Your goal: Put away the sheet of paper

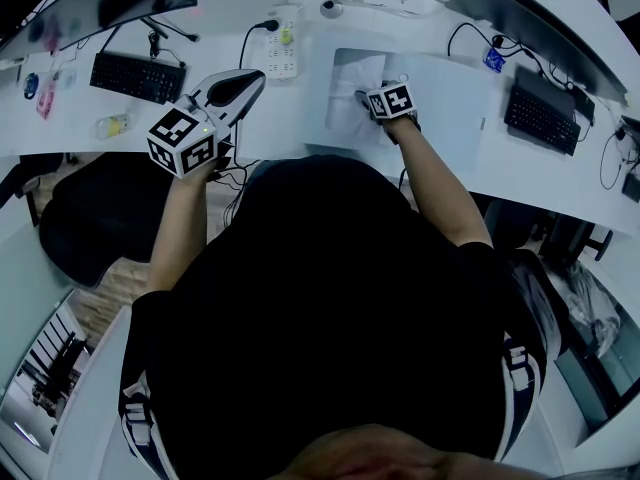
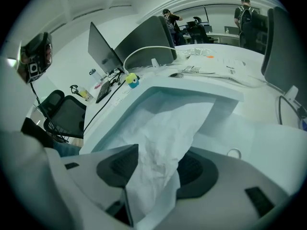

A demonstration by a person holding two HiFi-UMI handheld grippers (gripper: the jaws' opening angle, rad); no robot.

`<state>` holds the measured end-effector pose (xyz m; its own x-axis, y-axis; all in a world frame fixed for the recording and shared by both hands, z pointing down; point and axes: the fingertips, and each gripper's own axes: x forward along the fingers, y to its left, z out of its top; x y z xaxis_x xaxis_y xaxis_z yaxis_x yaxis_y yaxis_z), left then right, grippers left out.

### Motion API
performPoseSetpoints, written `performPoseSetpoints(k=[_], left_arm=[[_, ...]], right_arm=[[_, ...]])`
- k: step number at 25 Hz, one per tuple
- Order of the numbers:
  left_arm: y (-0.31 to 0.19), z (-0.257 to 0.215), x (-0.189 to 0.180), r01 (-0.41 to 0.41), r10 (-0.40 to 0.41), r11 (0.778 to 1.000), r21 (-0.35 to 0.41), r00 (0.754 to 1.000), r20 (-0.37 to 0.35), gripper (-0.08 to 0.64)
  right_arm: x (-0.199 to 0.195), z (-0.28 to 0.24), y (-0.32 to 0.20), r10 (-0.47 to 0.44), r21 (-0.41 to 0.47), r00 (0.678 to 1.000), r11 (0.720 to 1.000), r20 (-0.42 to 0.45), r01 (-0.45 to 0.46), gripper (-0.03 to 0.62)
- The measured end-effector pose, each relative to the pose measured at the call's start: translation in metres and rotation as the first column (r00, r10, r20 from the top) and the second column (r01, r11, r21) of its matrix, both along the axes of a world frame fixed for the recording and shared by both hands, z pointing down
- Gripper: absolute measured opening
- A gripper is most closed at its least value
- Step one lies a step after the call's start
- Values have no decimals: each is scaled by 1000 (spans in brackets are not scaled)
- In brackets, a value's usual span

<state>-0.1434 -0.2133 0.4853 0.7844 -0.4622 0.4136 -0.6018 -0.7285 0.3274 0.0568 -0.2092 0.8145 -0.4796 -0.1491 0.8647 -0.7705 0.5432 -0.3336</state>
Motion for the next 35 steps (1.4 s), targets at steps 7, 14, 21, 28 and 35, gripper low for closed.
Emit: performPoseSetpoints(k=[7,14,21,28,35], left_arm=[[5,0,4,-7,7,1000,-1,1000,-9,21],[9,-2,7,-15,15,1000,1,1000,-16,21],[17,-8,13,-25,25,1000,12,999,-21,21],[26,-13,21,-41,42,999,26,999,-26,21],[34,-20,30,-59,61,997,46,998,-35,21]], right_arm=[[16,4,1,23,20,998,1000,-65,-22,305],[29,0,2,39,57,993,998,-108,-33,334],[40,-10,10,57,66,993,997,-107,-50,334],[51,-20,23,80,68,992,995,-94,-74,334],[56,-39,38,74,93,997,993,-30,-71,334]])
